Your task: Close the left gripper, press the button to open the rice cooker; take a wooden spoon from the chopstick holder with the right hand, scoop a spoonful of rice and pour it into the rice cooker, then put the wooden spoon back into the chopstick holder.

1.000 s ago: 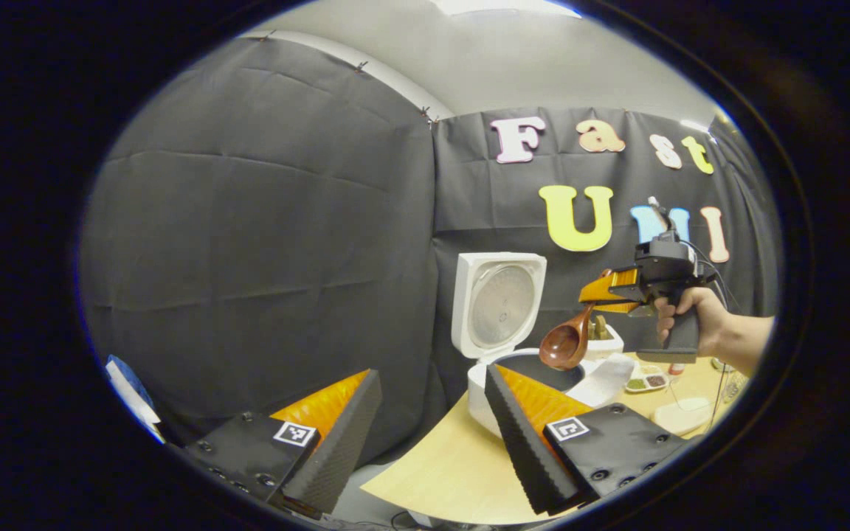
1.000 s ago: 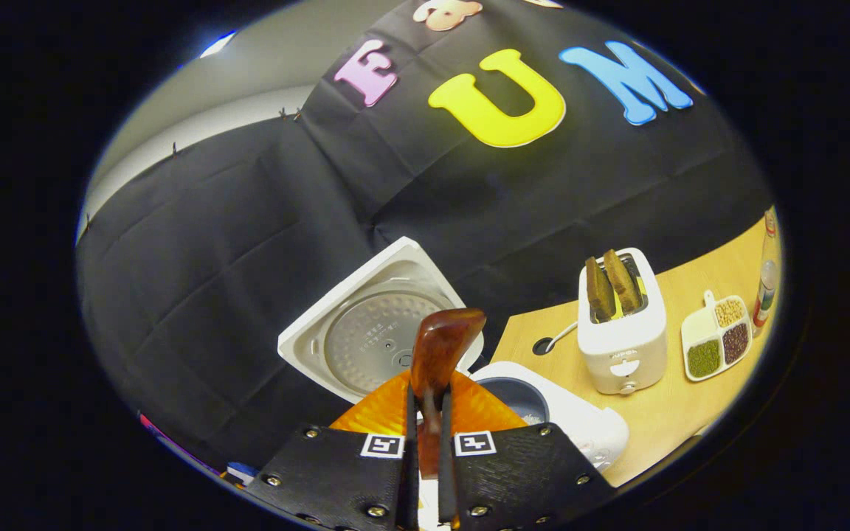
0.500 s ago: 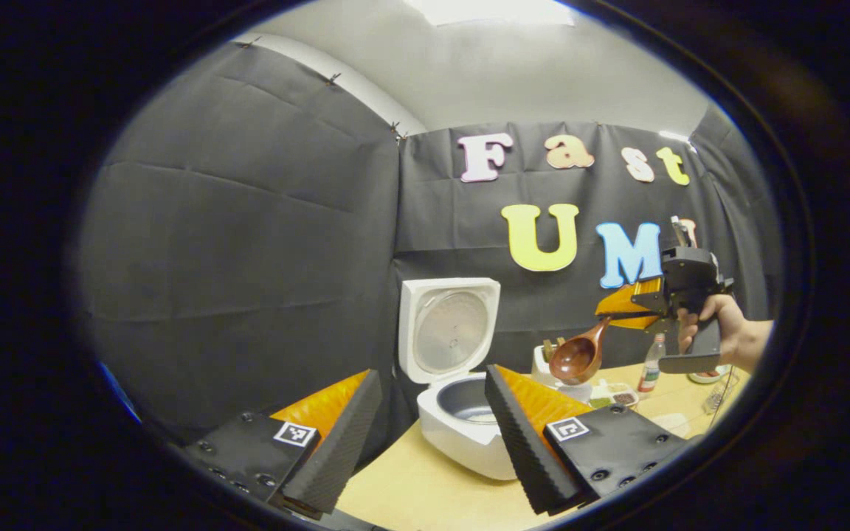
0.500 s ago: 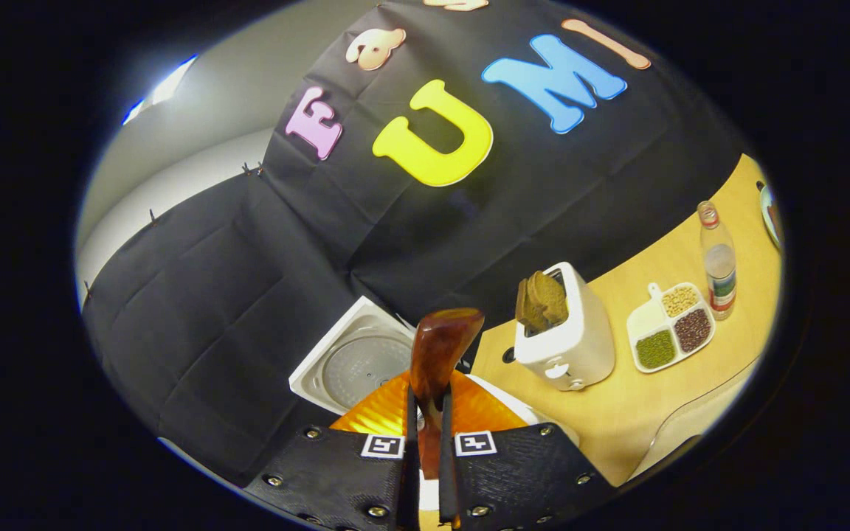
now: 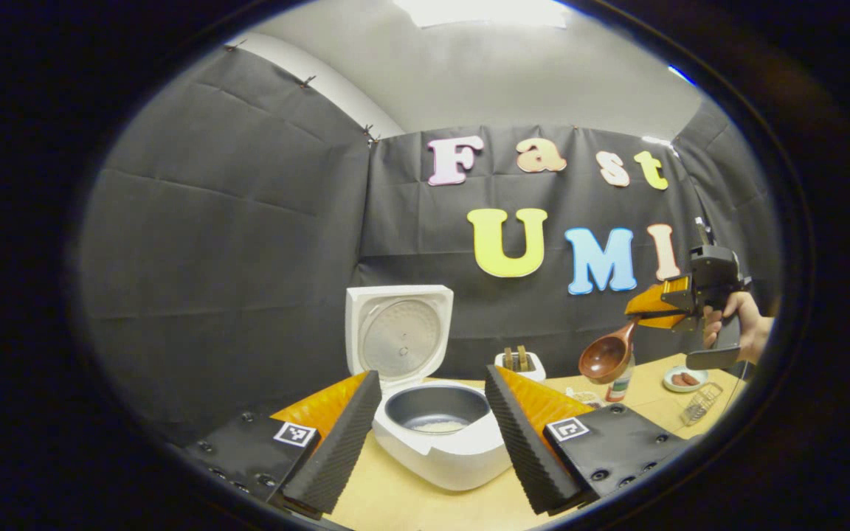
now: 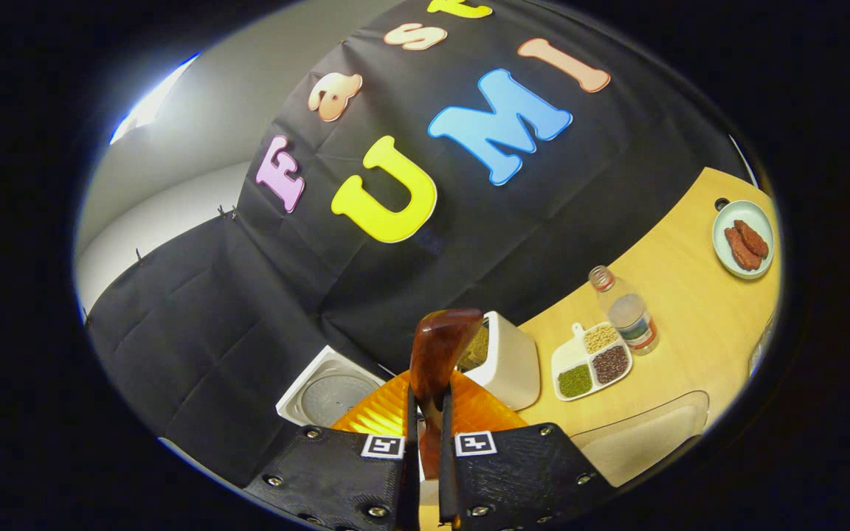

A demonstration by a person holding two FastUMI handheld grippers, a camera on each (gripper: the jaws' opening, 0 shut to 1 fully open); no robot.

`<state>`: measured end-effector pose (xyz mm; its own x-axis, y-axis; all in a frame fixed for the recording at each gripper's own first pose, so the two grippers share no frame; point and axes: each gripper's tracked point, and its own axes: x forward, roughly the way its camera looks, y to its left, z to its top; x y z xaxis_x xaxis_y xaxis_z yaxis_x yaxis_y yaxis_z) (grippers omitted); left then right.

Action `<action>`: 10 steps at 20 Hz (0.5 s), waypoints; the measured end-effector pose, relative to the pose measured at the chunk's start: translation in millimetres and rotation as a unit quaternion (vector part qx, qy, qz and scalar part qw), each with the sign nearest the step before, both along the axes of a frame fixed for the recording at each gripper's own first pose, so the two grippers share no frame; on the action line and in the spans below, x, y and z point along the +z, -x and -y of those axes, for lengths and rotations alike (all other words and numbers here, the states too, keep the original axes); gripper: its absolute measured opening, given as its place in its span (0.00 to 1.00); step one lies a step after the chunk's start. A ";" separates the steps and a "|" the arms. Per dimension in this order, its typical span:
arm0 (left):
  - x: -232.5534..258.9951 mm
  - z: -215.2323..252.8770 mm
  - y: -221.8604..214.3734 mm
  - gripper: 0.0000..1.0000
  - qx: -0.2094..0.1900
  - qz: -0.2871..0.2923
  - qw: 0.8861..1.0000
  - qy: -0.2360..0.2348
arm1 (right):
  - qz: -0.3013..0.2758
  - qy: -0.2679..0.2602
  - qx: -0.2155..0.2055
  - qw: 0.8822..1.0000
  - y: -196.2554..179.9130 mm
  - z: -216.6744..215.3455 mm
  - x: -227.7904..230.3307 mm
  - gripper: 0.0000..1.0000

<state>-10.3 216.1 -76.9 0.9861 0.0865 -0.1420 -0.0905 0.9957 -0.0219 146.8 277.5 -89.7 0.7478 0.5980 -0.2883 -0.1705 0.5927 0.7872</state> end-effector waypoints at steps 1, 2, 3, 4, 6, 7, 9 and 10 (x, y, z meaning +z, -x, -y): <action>0.6 6.9 -2.0 0.97 -0.004 0.000 1.000 0.000 | 0.000 0.002 -0.010 1.000 -2.0 11.8 -1.6 0.10; 2.3 13.9 -2.5 0.97 -0.008 0.000 1.000 0.002 | 0.001 0.005 -0.019 1.000 -1.5 26.1 -1.4 0.10; 3.7 21.5 -3.5 0.97 -0.013 0.000 1.000 0.003 | 0.002 0.008 -0.027 1.000 -2.6 39.4 -0.1 0.10; 3.6 30.1 -4.0 0.92 -0.019 0.000 1.000 0.003 | 0.002 0.010 -0.035 0.999 -3.2 51.3 0.6 0.10; 6.2 45.5 -6.1 0.92 -0.030 -0.001 1.000 0.002 | 0.003 0.015 -0.050 0.999 -4.4 75.4 0.9 0.10; 7.0 53.3 -7.0 0.92 -0.036 -0.001 0.999 0.002 | 0.003 0.019 -0.057 0.998 -3.8 87.3 -0.1 0.10; 9.8 67.8 -9.2 0.97 -0.046 0.000 0.999 0.002 | 0.005 0.030 -0.070 0.997 -1.3 111.1 -2.4 0.10; 10.3 74.9 -10.2 0.92 -0.051 0.000 0.999 0.002 | 0.005 0.035 -0.076 0.996 -0.5 121.2 -4.1 0.10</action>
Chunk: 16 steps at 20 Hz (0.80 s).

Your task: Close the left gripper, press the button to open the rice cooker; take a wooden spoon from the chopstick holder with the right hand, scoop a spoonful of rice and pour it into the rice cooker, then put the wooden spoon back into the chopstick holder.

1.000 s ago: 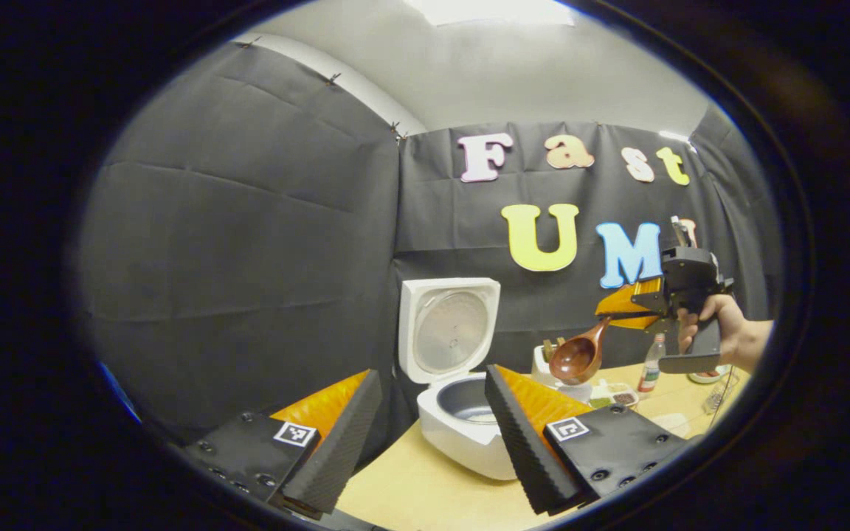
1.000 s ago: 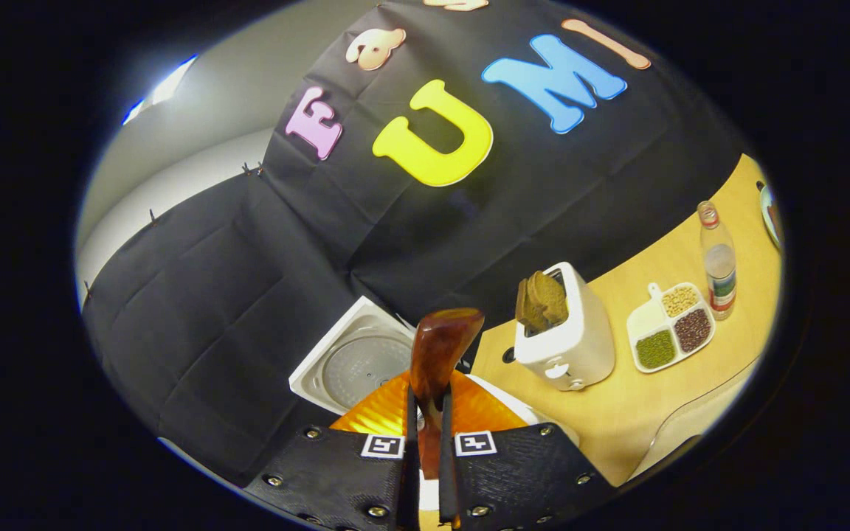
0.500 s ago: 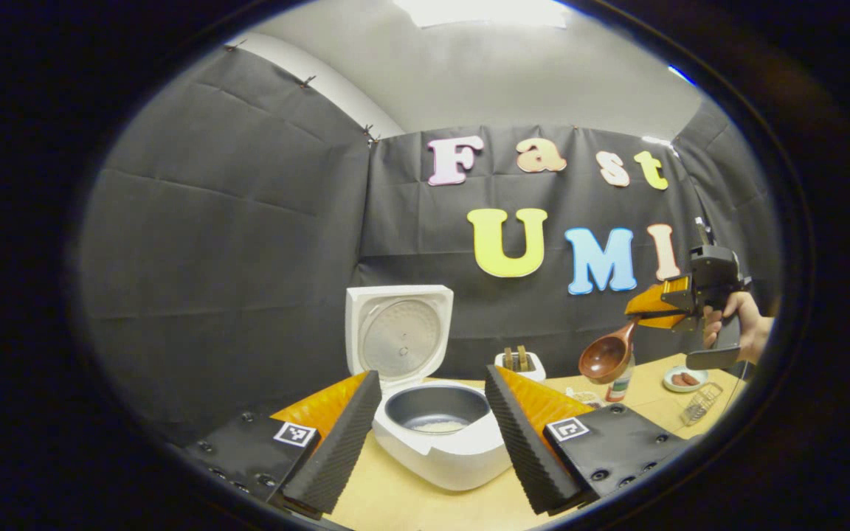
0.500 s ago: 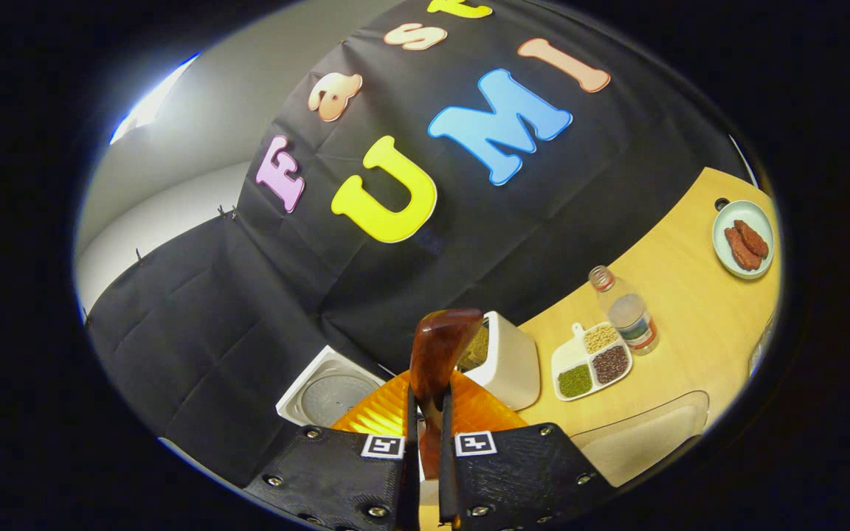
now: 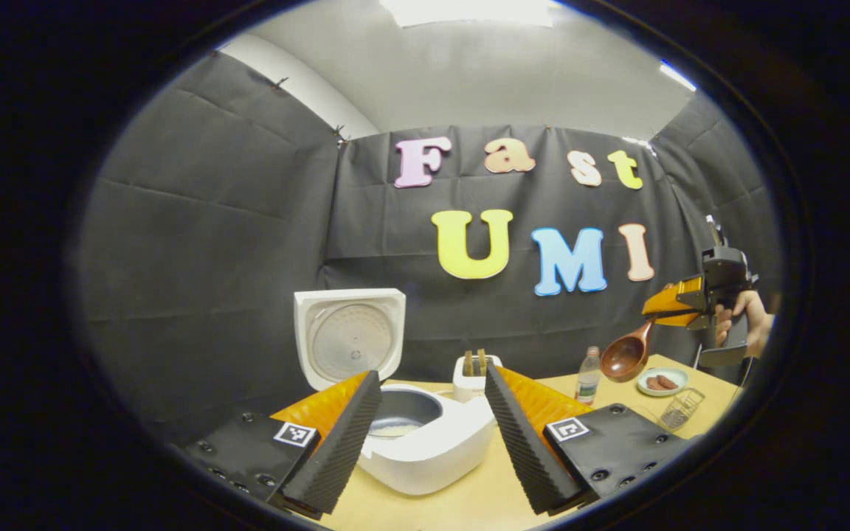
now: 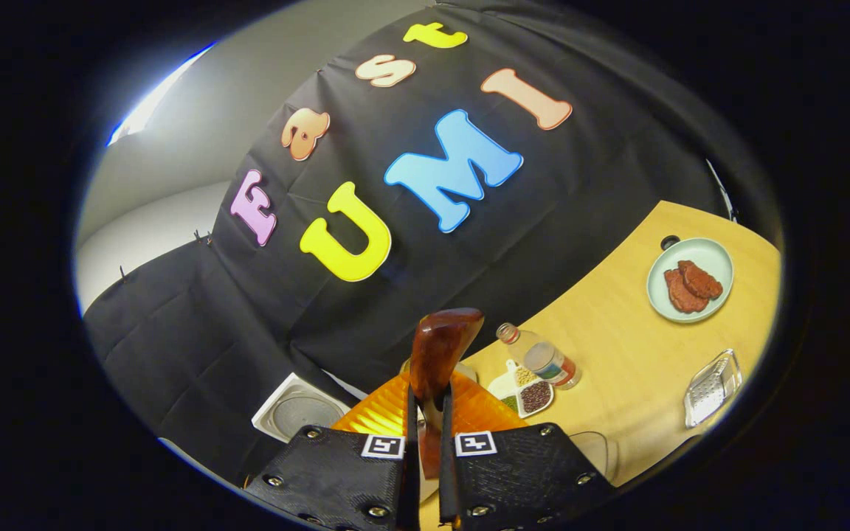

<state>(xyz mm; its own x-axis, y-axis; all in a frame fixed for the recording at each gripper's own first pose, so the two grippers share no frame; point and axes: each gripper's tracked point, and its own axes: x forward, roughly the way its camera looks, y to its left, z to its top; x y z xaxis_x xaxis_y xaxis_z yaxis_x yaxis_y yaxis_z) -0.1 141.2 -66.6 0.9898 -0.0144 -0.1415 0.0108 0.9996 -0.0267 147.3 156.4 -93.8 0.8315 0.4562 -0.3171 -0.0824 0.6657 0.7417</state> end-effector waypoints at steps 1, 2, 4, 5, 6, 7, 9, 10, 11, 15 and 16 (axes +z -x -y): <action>-1.0 6.7 -2.0 0.97 -0.004 -0.002 1.000 0.000 | -0.002 0.005 -0.006 1.000 -0.7 11.7 -2.7 0.10; -2.0 12.8 -4.7 0.97 -0.007 -0.004 1.000 -0.001 | -0.004 0.008 -0.013 1.000 0.0 23.5 -5.1 0.10; 0.7 24.3 -7.5 1.00 -0.012 -0.002 1.000 0.000 | -0.005 0.013 -0.028 1.000 0.5 46.8 -8.6 0.10; 4.4 31.0 -9.0 0.97 -0.015 0.000 1.000 0.001 | -0.006 0.019 -0.036 0.999 0.1 59.0 -11.8 0.10; 6.0 35.7 -9.7 0.98 -0.017 0.001 1.000 0.002 | -0.007 0.028 -0.042 0.999 1.5 71.1 -15.6 0.10; 8.2 40.7 -10.9 0.98 -0.019 0.003 1.000 0.002 | -0.009 0.041 -0.049 0.998 2.4 83.7 -21.3 0.10; 12.5 48.3 -11.7 0.98 -0.021 0.008 1.000 0.003 | -0.012 0.072 -0.063 0.995 3.5 110.2 -30.6 0.11; 13.3 51.8 -11.5 0.98 -0.021 0.009 1.000 0.003 | -0.012 0.086 -0.071 0.994 5.1 123.0 -34.5 0.11; 13.9 54.8 -11.5 0.98 -0.022 0.010 1.000 0.004 | -0.013 0.098 -0.076 0.992 6.7 133.6 -39.0 0.11; 19.2 64.7 -8.2 0.98 -0.022 0.009 1.000 -0.001 | -0.020 0.143 -0.092 0.985 13.5 166.9 -57.5 0.10; 20.2 66.6 -7.1 0.98 -0.022 0.009 1.000 -0.002 | -0.023 0.156 -0.092 0.983 16.3 173.1 -63.1 0.10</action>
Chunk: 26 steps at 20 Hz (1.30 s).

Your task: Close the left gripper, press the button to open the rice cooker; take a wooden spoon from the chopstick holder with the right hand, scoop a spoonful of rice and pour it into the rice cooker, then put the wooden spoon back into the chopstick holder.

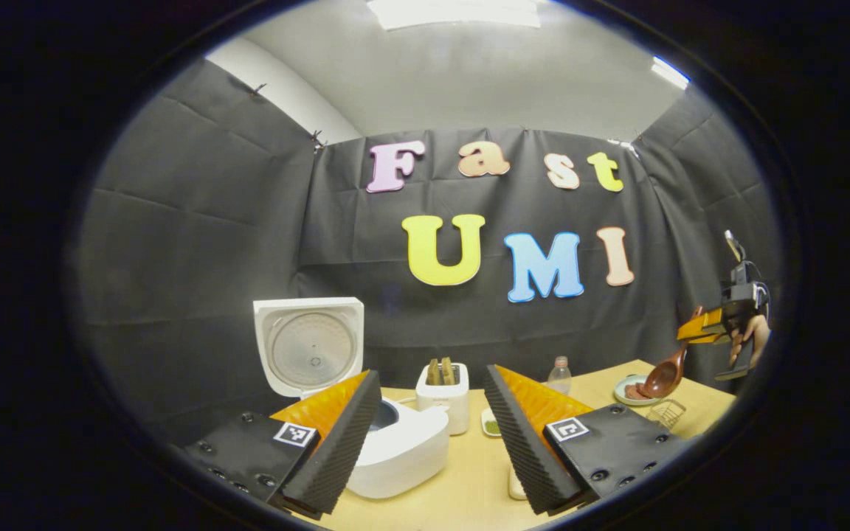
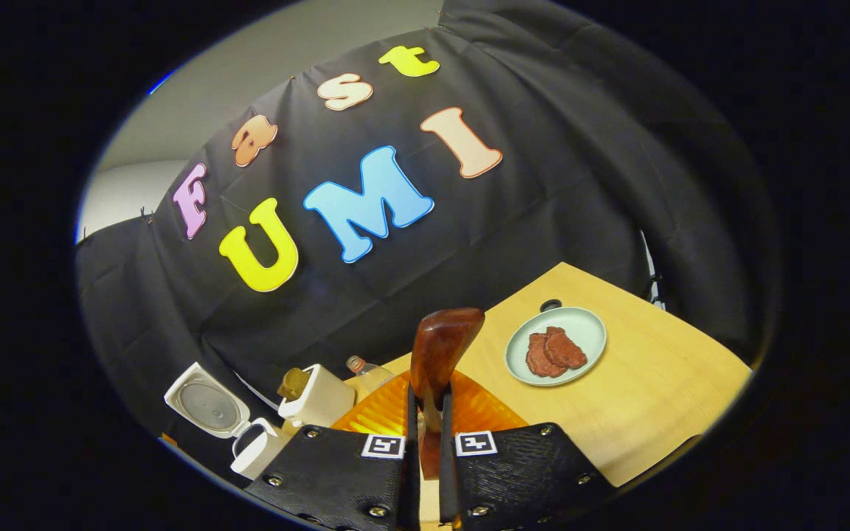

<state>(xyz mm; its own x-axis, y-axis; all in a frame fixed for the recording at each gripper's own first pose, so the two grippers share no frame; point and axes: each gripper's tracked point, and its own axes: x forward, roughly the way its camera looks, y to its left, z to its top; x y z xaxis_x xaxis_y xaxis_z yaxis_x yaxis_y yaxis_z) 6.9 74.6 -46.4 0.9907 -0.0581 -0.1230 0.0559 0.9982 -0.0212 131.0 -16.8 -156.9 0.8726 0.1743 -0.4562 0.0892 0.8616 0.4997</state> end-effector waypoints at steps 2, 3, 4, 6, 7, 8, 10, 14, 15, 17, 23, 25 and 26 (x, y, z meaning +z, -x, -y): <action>3.4 4.5 1.1 0.98 0.000 0.001 1.000 -0.004 | -0.006 0.023 0.001 1.000 3.9 9.4 -11.0 0.10; 4.9 6.4 1.2 0.98 -0.001 0.002 1.000 -0.006 | -0.009 0.032 0.001 0.999 5.7 13.4 -15.0 0.10; 6.6 8.5 2.7 0.98 -0.001 0.003 1.000 -0.009 | -0.011 0.041 0.001 0.999 7.7 16.4 -19.0 0.10; 9.0 12.0 5.4 0.98 -0.003 0.002 1.000 -0.016 | -0.014 0.063 0.004 0.998 12.1 21.1 -28.8 0.10; 11.5 12.9 6.7 0.98 -0.003 0.003 1.000 -0.021 | -0.014 0.077 0.004 0.997 13.4 24.9 -32.8 0.10; 12.5 13.7 8.1 0.98 -0.003 0.005 1.000 -0.024 | -0.017 0.092 0.004 0.996 15.3 27.3 -37.7 0.10; 13.5 13.6 10.2 0.98 -0.001 0.005 1.000 -0.029 | -0.025 0.112 0.010 0.993 20.0 28.8 -48.9 0.10; 15.9 11.2 13.8 0.98 0.004 0.004 0.999 -0.035 | -0.042 0.111 0.026 0.993 26.8 20.8 -66.1 0.11; 16.3 9.9 13.6 0.98 0.005 0.004 0.999 -0.035 | -0.044 0.106 0.028 0.993 27.6 17.1 -68.6 0.13; 17.8 10.6 15.4 0.98 0.006 0.005 0.999 -0.036 | -0.044 0.098 0.031 0.994 31.4 14.2 -66.6 0.16; 17.6 10.1 16.4 0.98 0.008 0.004 1.000 -0.027 | 0.006 0.145 0.012 0.989 29.8 24.7 -31.0 0.78; 14.4 7.6 11.4 0.98 0.008 0.002 1.000 -0.025 | 0.032 0.182 0.006 0.983 33.1 30.9 -12.6 0.99; 15.5 6.1 8.4 0.98 0.007 0.004 1.000 -0.025 | 0.044 0.195 0.005 0.980 34.9 29.7 -1.0 0.99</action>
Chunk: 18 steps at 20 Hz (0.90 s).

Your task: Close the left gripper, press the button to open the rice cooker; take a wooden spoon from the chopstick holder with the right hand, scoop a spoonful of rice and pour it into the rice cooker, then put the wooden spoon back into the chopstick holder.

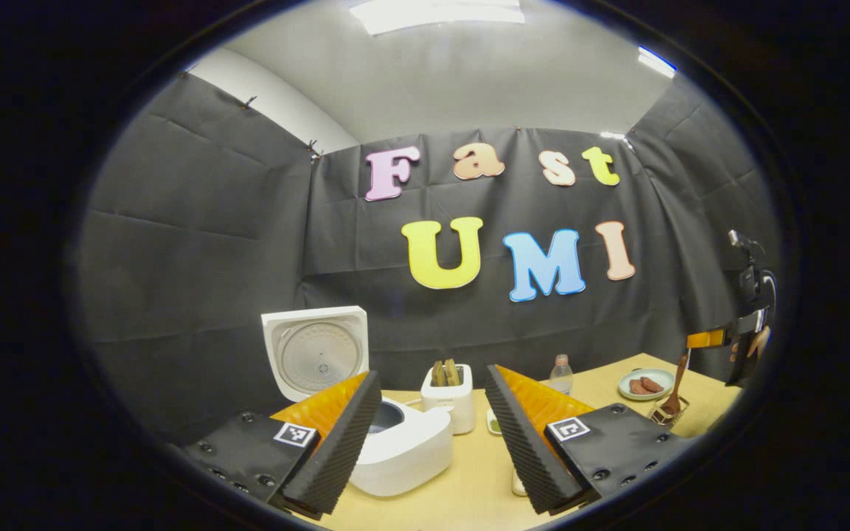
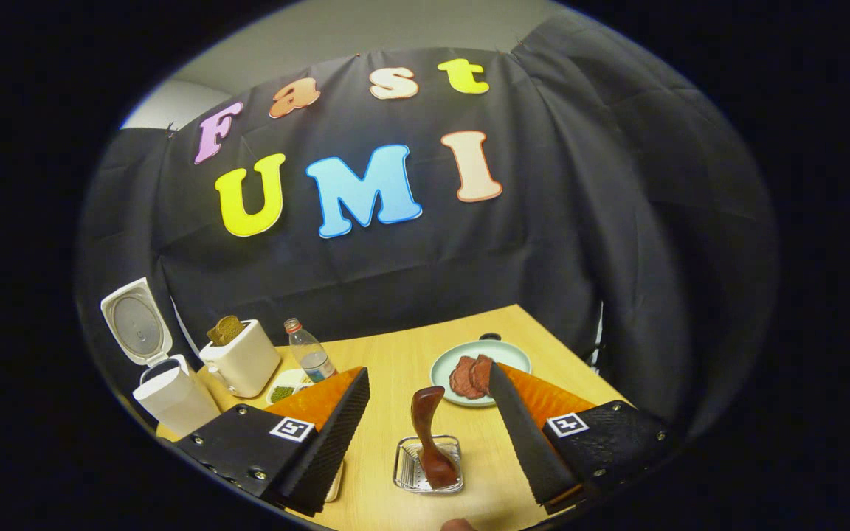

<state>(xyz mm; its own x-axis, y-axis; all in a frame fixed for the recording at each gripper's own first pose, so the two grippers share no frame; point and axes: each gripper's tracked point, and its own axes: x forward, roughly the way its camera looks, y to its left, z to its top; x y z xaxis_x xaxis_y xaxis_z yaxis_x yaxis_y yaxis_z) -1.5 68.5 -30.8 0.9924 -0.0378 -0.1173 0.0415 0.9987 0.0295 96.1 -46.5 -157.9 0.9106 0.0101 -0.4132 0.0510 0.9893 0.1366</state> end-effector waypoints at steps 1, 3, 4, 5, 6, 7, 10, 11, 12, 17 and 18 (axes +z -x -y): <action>1.4 -0.9 -3.1 0.98 -0.001 0.002 1.000 -0.001 | 0.011 0.011 0.001 1.000 0.4 -1.2 10.2 0.99; 3.8 -4.5 -11.8 0.98 -0.003 0.007 1.000 -0.002 | 0.032 0.028 0.000 0.999 2.9 -3.6 29.9 0.99; 5.2 -7.3 -17.5 0.98 -0.003 0.009 1.000 -0.002 | 0.041 0.031 -0.003 0.999 3.8 -4.5 38.6 0.99; 6.2 -9.5 -23.2 0.98 -0.004 0.011 1.000 -0.002 | 0.049 0.031 -0.006 0.998 4.5 -6.0 47.7 0.99; 7.6 -13.4 -29.5 0.98 -0.002 0.012 1.000 -0.002 | 0.058 0.029 -0.009 0.998 5.7 -8.9 56.1 0.99; 8.9 -18.5 -35.9 0.98 0.000 0.013 1.000 -0.005 | 0.063 0.026 -0.013 0.998 7.8 -11.1 62.8 0.99; 14.5 -41.8 -61.0 0.98 0.015 0.020 0.999 -0.021 | 0.079 0.032 -0.021 0.996 13.1 -15.6 77.4 0.99; 18.5 -48.2 -68.2 0.98 0.018 0.025 0.999 -0.022 | 0.085 0.037 -0.025 0.995 16.1 -17.2 82.0 0.99; 21.6 -55.8 -77.6 0.98 0.021 0.028 0.999 -0.021 | 0.089 0.043 -0.029 0.995 19.3 -19.3 84.1 0.99; 31.5 -102.1 -122.6 0.98 0.045 0.043 0.997 -0.037 | 0.093 0.061 -0.045 0.993 35.6 -34.8 85.5 0.94; 33.1 -112.2 -132.7 0.98 0.052 0.045 0.997 -0.042 | 0.093 0.063 -0.048 0.993 37.6 -37.6 84.6 0.94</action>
<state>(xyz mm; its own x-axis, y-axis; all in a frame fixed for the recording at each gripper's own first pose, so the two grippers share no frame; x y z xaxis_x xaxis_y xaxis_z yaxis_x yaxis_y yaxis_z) 131.2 180.7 2.3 0.9970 0.0728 -0.0261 -0.0694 0.9912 0.1129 58.4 -8.9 -73.2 0.9653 -0.1222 -0.2307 0.1321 0.9909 0.0275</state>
